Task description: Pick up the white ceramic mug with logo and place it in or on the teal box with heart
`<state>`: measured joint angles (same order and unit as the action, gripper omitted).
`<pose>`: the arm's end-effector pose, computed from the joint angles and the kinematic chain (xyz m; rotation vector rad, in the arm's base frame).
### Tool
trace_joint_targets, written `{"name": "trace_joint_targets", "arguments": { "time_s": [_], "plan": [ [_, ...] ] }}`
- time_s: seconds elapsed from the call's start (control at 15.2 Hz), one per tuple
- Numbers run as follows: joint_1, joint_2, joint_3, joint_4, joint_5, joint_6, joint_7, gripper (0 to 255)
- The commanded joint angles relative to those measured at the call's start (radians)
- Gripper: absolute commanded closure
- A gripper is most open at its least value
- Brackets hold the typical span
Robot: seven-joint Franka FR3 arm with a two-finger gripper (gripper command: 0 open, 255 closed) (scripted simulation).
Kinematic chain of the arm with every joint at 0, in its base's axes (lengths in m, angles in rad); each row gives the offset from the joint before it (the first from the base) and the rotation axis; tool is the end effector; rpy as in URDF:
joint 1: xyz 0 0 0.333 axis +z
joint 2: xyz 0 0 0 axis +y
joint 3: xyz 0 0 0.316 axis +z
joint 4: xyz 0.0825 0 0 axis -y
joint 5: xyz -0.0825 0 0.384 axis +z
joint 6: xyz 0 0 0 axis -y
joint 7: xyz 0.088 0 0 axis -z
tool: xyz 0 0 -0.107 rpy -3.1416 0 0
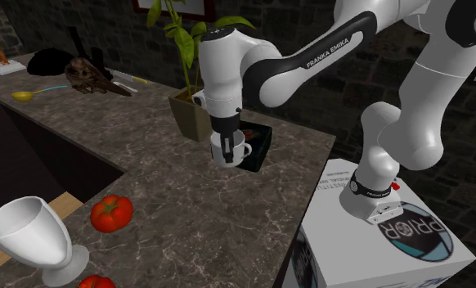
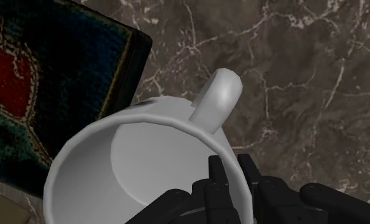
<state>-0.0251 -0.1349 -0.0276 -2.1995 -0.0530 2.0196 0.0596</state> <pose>0.4988 -0.0297 0.4370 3.0941 -0.1361 -0.0695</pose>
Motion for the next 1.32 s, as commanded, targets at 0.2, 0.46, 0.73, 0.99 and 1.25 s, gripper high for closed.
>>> {"name": "trace_joint_targets", "arguments": {
  "time_s": [0.2, 0.46, 0.73, 0.99, 1.25],
  "plan": [
    [0.001, -0.018, 0.001, 0.052, 0.001, -0.07, -0.002, 255],
    [0.001, -0.03, 0.001, 0.094, 0.002, -0.123, -0.004, 255],
    [0.001, -0.037, 0.002, 0.131, 0.003, -0.169, -0.006, 255],
    [-0.037, -0.114, -0.049, 0.059, -0.016, -0.168, -0.088, 255],
    [-0.077, -0.177, -0.105, 0.004, -0.043, -0.172, -0.171, 255]
  ]
}}
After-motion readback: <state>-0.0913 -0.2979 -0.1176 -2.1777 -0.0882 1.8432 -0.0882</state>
